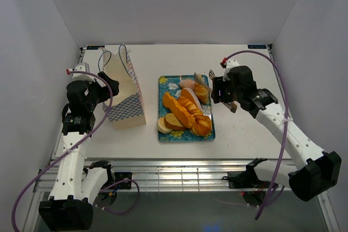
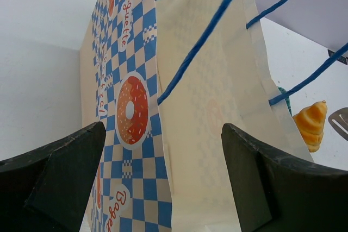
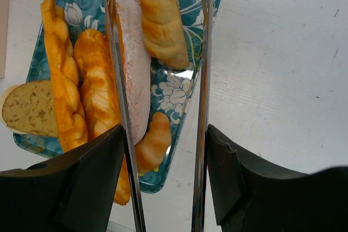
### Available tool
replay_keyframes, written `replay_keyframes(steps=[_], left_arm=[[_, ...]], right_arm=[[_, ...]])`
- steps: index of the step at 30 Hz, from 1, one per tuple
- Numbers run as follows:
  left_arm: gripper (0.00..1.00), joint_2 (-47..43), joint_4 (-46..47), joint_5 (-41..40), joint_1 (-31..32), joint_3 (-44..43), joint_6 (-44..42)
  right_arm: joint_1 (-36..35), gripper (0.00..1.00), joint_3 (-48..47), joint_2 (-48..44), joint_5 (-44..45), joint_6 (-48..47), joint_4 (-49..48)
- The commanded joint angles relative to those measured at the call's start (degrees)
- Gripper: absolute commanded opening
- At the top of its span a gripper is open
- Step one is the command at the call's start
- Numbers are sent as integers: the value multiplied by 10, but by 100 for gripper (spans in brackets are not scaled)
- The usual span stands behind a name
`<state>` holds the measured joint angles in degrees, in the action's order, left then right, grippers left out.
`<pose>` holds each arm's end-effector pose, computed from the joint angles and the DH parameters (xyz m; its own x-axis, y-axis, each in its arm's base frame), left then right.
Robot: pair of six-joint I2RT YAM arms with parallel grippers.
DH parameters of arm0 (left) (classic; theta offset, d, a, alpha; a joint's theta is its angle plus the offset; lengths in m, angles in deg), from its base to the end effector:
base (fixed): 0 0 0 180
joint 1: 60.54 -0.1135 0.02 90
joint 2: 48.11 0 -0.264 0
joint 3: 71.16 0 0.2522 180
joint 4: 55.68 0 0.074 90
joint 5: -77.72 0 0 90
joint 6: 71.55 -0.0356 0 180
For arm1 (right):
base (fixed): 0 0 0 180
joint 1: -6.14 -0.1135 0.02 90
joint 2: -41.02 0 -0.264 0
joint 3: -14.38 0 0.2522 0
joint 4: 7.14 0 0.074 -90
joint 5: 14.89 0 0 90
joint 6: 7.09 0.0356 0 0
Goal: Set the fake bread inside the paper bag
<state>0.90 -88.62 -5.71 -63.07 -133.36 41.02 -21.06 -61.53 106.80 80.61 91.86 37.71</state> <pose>0.1953 0.0046 0.3334 -0.3362 -0.3965 -0.8543 -0.0707 0.9151 -0.3969 0.2238 0.1112 0.3363 -0.5603 -0.1138 -0.8204 -0.3014 0.9506 0.0739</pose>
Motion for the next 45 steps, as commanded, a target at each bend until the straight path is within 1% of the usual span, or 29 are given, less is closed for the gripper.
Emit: replay_keyframes(steps=[1, 9, 12, 14, 18, 19, 20, 23, 28, 34, 39, 41, 42, 45], left_arm=[[98, -9, 4, -4, -2, 5, -1], [98, -9, 3, -6, -2, 5, -1], [98, -7, 3, -5, -2, 4, -1], [98, -7, 3, -6, -2, 4, -1], [98, -9, 2, -9, -2, 4, -1], [98, -9, 3, -9, -2, 4, 0], [98, -9, 3, -10, -2, 4, -1], [98, -10, 2, -13, -2, 5, -2], [98, -10, 1, -21, -2, 5, -2], [98, -15, 1, -30, -2, 5, -5], [98, -24, -3, -53, -2, 4, -6], [98, -32, -2, -57, -2, 5, -6], [98, -34, -3, -75, -2, 5, -6], [98, -45, -2, -88, -2, 6, -4]], right_arm=[[-7, 64, -12, 18, -12, -9, -53], [-30, 63, 0, 77, 15, -3, -79], [-37, 58, -2, 89, 28, 1, -81], [-39, 50, -5, 92, 42, 1, -76], [-40, 43, -15, 81, 64, 4, -65], [-39, 38, -16, 77, 75, 5, -62], [-40, 35, -15, 69, 79, 6, -60], [-39, 31, -14, 52, 89, 6, -57], [-39, 29, -26, 25, 97, 12, -39], [-40, 28, -72, -16, 91, 15, -16], [-41, 29, -133, -45, 30, 1, -5], [-43, 29, -156, -48, 15, -2, -1], [-43, 29, -177, -48, -2, -2, 4], [-48, 29, -206, -45, -41, -2, 4]])
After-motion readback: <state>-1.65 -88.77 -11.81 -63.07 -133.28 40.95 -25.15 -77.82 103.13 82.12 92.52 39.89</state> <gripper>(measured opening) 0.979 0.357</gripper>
